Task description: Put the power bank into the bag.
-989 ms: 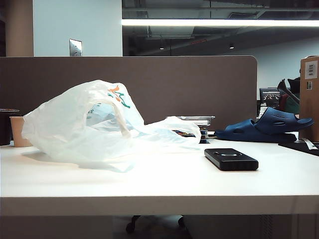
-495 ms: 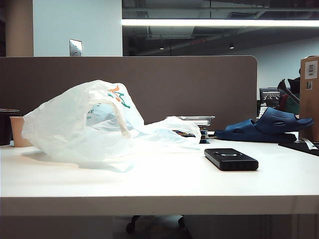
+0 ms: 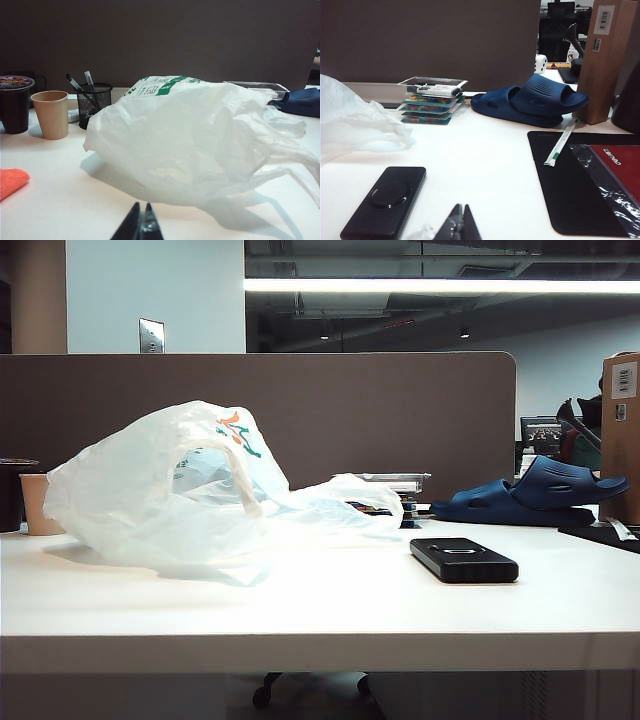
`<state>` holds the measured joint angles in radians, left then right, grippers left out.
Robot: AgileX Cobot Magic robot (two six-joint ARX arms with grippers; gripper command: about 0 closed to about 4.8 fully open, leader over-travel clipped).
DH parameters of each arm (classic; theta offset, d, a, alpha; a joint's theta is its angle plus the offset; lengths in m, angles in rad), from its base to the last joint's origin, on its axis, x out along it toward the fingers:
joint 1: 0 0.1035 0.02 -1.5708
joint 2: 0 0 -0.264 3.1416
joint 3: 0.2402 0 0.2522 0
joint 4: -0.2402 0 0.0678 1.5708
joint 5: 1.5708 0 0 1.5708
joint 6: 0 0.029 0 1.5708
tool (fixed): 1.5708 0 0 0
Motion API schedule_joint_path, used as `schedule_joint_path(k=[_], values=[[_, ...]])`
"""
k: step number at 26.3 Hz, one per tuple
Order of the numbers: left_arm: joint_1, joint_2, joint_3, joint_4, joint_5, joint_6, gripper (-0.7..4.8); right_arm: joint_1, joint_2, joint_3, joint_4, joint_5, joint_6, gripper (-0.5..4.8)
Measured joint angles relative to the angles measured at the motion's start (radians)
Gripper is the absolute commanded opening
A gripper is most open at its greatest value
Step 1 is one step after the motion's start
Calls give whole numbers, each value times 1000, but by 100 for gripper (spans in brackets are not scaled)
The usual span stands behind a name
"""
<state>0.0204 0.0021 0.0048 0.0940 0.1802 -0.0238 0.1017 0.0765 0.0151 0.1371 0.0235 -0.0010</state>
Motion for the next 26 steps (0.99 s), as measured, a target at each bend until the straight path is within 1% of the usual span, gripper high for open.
schedule_joint_path(k=[6,15,18,22,26], values=[[0,0,24,6,57,0,-5,0,0,112,-17,0,0,-6],[0,0,36,7,89,0,-5,0,1,324,-274,0,0,-6],[0,0,39,6,108,0,-5,0,13,433,-338,1,0,-6],[0,0,39,-12,108,0,-5,0,85,579,-423,2,0,-6],[0,0,39,-26,108,0,-5,0,204,736,-533,2,0,-6]])
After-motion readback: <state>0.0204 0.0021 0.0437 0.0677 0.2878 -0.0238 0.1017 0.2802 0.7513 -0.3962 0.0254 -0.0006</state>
